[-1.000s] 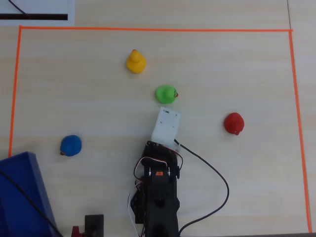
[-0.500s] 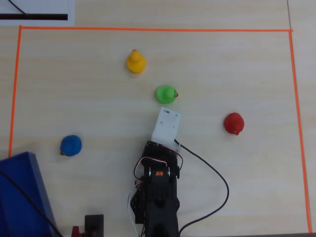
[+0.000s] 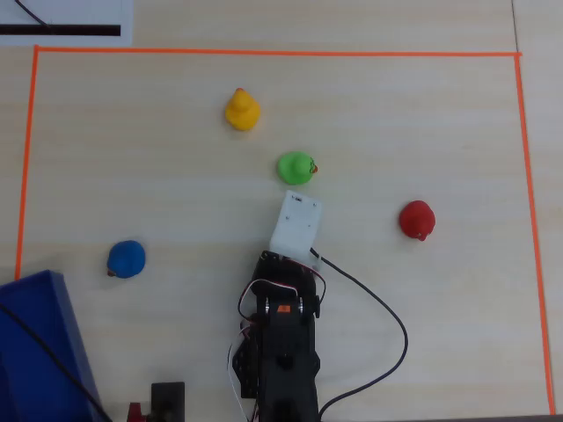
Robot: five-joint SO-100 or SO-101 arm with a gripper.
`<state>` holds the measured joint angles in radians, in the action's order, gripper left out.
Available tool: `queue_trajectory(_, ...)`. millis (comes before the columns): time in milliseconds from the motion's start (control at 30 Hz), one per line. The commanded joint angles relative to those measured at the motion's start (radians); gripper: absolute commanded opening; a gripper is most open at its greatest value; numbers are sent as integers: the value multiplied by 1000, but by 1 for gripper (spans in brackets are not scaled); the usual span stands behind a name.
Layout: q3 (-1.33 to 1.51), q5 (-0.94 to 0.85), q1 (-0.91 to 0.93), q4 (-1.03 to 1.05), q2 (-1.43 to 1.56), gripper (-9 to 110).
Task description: Grasp blue duck and put it into box.
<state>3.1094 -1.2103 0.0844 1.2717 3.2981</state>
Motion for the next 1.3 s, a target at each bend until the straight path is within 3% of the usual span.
queue_trajectory(0, -117, 8, -38, -55, -140, 0)
queue_trajectory(133, -387, 49, -135, -38, -428, 1)
queue_trajectory(433, -1089, 275, -600, 225, -1000, 25)
queue_trajectory(633, -1470, 423, -871, 290, -1378, 31)
queue_trajectory(867, -1557, 443, -1005, 233, -1597, 32)
queue_trajectory(1267, -1508, 488, -1058, 67, -1710, 32)
